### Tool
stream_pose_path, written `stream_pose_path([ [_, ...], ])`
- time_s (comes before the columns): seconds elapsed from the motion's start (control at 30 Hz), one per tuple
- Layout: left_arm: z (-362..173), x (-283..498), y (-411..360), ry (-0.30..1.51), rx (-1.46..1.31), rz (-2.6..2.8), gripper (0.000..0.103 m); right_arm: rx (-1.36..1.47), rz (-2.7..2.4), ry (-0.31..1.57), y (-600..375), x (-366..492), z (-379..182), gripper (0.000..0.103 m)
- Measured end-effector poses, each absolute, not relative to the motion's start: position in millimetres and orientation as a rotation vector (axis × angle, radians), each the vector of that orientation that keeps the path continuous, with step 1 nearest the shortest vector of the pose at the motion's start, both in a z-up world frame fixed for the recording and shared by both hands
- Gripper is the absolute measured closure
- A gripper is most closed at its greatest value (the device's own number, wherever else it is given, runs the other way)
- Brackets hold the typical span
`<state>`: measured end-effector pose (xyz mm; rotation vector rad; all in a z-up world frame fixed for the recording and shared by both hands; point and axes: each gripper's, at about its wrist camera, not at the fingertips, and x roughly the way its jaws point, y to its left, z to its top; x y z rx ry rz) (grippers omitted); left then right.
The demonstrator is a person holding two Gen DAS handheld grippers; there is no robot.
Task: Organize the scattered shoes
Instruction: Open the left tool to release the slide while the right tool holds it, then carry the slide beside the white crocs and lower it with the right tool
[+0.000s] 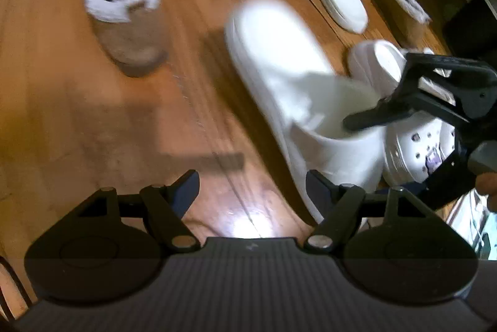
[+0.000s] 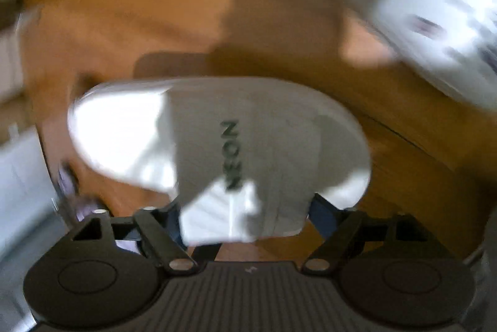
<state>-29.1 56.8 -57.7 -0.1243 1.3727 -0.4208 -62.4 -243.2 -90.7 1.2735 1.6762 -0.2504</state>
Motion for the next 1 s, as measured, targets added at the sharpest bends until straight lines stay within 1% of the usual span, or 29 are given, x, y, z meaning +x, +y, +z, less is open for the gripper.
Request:
stream_pose_path([
  [0.07,-61,-28,51,1.384,-0.126,-0.439,0.028,1.293,-0.250,1.610,-258,-72,-82,0.009],
  [0.13,-63,-26,50,1.392,-0.133,-0.446,0.028,1.271,-0.205,1.583,-264,-74,-72,0.009],
  [0.23,-60,-28,55,1.407,-0.160,-0.446,0.028,1.021,0.024,1.607,-250,-58,-51,0.011],
  [0.27,-60,-28,59,1.411,-0.170,-0.442,0.028,0.878,0.113,1.598,-239,-52,-42,0.011],
  [0.33,-59,-28,69,1.421,-0.199,-0.429,0.028,0.566,0.259,1.546,-215,-42,-27,0.015],
  [0.37,-59,-29,74,1.425,-0.214,-0.420,0.028,0.435,0.284,1.507,-206,-40,-22,0.014],
  [0.47,-61,-32,81,1.434,-0.229,-0.397,0.028,-0.147,0.372,1.294,-157,-53,-12,0.013],
  [0.5,-62,-32,82,1.437,-0.230,-0.395,0.028,-0.217,0.377,1.263,-148,-57,-12,0.013],
  [0.77,-62,-38,83,1.443,-0.214,-0.406,0.028,-0.402,0.412,1.223,-112,-66,-41,0.012],
  [0.83,-63,-37,83,1.448,-0.216,-0.402,0.028,-0.408,0.412,1.257,-107,-62,-49,0.011],
  [0.9,-64,-36,81,1.453,-0.215,-0.399,0.028,-0.377,0.412,1.290,-105,-55,-60,0.007],
  [0.97,-65,-35,78,1.457,-0.206,-0.408,0.028,-0.343,0.397,1.291,-110,-47,-70,0.010],
  [1.0,-65,-34,76,1.456,-0.202,-0.414,0.028,-0.319,0.402,1.281,-115,-46,-68,0.014],
])
